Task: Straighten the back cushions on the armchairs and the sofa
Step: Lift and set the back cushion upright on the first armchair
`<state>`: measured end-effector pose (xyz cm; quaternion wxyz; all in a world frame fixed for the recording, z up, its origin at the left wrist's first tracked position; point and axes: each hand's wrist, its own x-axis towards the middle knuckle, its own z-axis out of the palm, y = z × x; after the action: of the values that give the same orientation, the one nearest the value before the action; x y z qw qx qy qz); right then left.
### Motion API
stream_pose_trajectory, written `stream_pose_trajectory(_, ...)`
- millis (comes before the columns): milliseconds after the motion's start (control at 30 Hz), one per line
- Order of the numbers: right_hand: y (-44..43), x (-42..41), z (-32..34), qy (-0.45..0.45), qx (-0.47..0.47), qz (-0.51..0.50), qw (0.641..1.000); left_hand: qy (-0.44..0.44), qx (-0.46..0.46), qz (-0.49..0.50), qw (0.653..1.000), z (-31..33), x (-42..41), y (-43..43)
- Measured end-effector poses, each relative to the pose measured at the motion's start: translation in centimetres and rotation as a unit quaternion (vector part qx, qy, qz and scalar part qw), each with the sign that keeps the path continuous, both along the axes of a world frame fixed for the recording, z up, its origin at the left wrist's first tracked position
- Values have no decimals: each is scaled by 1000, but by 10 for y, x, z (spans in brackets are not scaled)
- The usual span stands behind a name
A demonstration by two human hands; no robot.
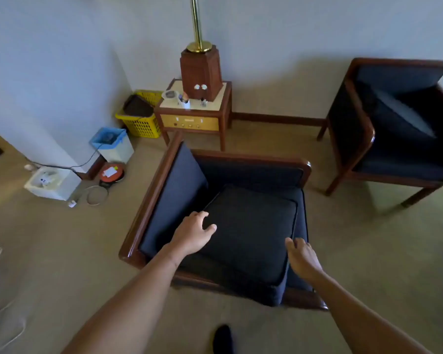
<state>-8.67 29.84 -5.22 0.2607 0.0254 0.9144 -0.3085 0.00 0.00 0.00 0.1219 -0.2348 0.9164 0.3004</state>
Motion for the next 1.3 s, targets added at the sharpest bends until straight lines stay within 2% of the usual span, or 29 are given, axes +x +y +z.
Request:
stream_pose_trajectory(200, -21, 23, -55, -126, 1, -144, 982, -132, -23, 54, 990, -66, -9, -40)
stream_pose_trajectory(300, -30, 30, -63, -159, -25, -210, 964, -136, -39, 29, 990, -93, -7, -54)
stream_pose_trajectory(433, -31, 32, -74, -151, -68, -266, 950, -110, -44, 32, 992, -122, -5, -59)
stream_pose_trajectory(600, -25, 38, -89, -145, -134, -300, 934, -97, 43, 151, 983, -145, -6, -69)
stream_pose_trajectory(700, -22, 41, -88, -149, -187, -318, 917, -72, 162, 265, 948, -151, 0, -72)
stream_pose_trajectory(800, -23, 45, -78, -145, -223, -323, 908, -24, 246, 359, 900, -146, 5, -68)
stream_pose_trajectory(967, -11, 39, -33, -96, -246, -293, 919, 40, 272, 383, 882, -113, 14, -51)
stream_pose_trajectory(1100, -1, 22, 21, -5, -230, -240, 943, 94, 240, 367, 894, -59, 5, -31)
stream_pose_trajectory(1300, 11, -26, 103, 137, -121, -190, 964, 114, 173, 322, 924, 26, -26, -3)
